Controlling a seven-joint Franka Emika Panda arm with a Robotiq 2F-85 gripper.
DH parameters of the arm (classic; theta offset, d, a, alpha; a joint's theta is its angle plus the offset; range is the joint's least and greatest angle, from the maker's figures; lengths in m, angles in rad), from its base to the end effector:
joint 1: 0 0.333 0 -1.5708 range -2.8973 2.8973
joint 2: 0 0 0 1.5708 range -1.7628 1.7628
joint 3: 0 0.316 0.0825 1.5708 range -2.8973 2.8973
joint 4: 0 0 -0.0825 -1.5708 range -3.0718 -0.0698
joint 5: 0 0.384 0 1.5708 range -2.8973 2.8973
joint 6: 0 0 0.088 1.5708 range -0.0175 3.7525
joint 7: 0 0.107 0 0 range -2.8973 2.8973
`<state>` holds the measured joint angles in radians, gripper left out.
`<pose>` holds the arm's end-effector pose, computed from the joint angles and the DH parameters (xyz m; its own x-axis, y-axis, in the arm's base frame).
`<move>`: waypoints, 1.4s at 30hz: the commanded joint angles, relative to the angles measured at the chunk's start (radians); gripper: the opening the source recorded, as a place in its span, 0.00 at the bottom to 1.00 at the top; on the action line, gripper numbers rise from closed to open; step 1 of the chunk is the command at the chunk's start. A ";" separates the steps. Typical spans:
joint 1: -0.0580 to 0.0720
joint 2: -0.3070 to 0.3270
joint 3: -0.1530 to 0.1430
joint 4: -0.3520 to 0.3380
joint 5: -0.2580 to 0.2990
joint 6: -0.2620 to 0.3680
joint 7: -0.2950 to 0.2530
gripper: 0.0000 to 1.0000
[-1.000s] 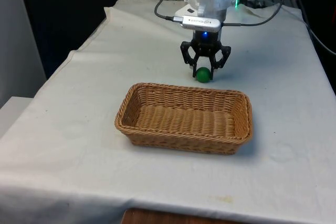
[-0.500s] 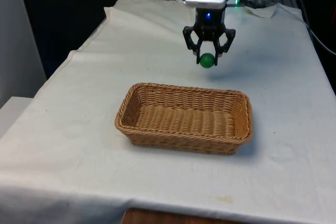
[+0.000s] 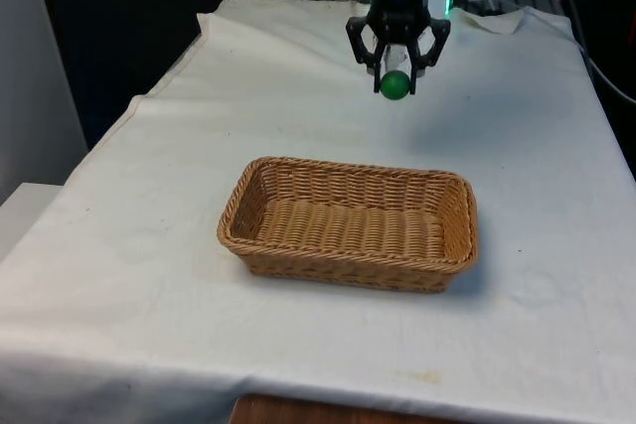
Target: Pick up the ball and place it into the basket.
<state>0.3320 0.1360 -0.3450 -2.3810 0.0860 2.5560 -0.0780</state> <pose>0.5086 -0.0091 0.2723 0.9988 -0.0015 0.0486 -0.0015 -1.0000 -0.0013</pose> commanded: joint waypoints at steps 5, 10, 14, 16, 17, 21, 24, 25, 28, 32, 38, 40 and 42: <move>0.002 -0.038 -0.008 0.011 -0.037 -0.046 0.015 0.00; 0.001 -0.075 -0.008 0.022 -0.056 -0.092 0.013 0.00; 0.000 -0.091 -0.007 0.034 -0.068 -0.121 0.010 0.00; 0.000 -0.087 -0.007 0.050 -0.069 -0.137 0.007 0.00; 0.000 -0.084 -0.006 0.057 -0.069 -0.144 0.006 0.00; 0.000 -0.079 -0.005 0.074 -0.060 -0.154 -0.003 0.00; -0.001 -0.026 -0.004 0.134 -0.052 -0.182 -0.008 0.00; -0.001 -0.018 -0.004 0.145 -0.051 -0.186 -0.008 0.00; -0.003 0.023 -0.003 0.196 -0.041 -0.202 -0.013 0.00; -0.003 0.053 -0.002 0.233 -0.036 -0.212 -0.014 0.00; -0.004 0.118 0.000 0.317 -0.023 -0.224 -0.014 0.00; -0.004 0.127 0.000 0.329 -0.020 -0.227 -0.015 0.00; -0.004 0.147 0.001 0.356 -0.015 -0.232 -0.015 0.00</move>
<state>0.3310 0.2750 -0.3490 -2.0390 0.0580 2.3340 -0.0860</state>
